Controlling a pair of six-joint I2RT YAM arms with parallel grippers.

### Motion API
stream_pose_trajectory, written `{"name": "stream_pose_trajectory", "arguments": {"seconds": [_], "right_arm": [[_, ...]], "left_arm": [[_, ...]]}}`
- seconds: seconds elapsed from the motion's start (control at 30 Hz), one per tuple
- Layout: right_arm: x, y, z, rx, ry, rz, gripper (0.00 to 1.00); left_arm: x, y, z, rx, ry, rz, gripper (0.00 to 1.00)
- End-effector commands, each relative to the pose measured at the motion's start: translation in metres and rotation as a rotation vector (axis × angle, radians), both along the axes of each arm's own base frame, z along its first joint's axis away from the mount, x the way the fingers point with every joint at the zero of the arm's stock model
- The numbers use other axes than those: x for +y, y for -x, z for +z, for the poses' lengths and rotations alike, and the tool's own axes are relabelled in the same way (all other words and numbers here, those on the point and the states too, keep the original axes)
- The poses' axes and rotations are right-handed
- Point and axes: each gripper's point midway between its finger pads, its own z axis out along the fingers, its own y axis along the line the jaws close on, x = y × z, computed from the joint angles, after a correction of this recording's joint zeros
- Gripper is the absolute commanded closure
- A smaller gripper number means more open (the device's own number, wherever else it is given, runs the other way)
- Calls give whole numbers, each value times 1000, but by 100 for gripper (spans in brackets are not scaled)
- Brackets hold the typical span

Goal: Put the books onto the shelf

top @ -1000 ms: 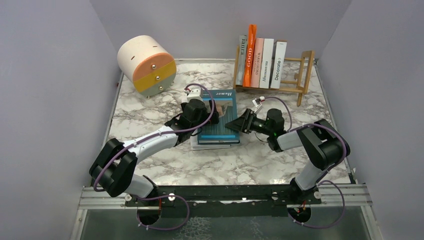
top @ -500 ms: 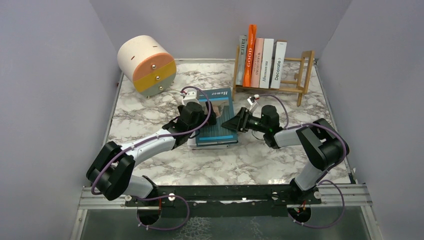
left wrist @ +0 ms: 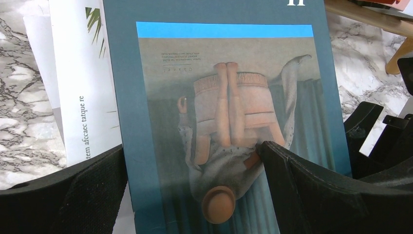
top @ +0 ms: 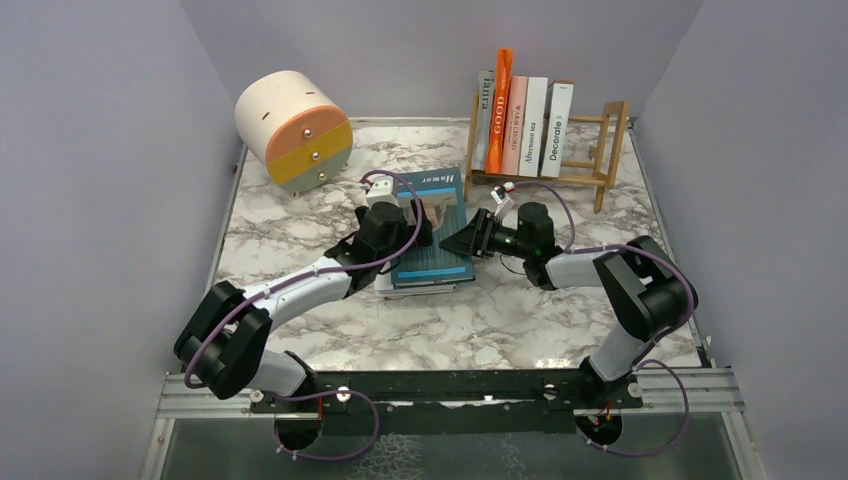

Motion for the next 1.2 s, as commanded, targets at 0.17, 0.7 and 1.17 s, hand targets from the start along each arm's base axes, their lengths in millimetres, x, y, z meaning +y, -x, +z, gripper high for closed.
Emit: {"name": "stream_pose_trajectory", "arguments": {"seconds": [0.17, 0.7, 1.17], "right_arm": [[21, 1, 43, -166, -47, 67, 39], [14, 1, 67, -239, -3, 43, 46], [-5, 16, 106, -365, 36, 11, 77]], "left_arm": [[-58, 14, 21, -36, 104, -179, 1], [-72, 20, 39, -77, 147, -223, 1], [-62, 6, 58, -140, 69, -174, 1]]}}
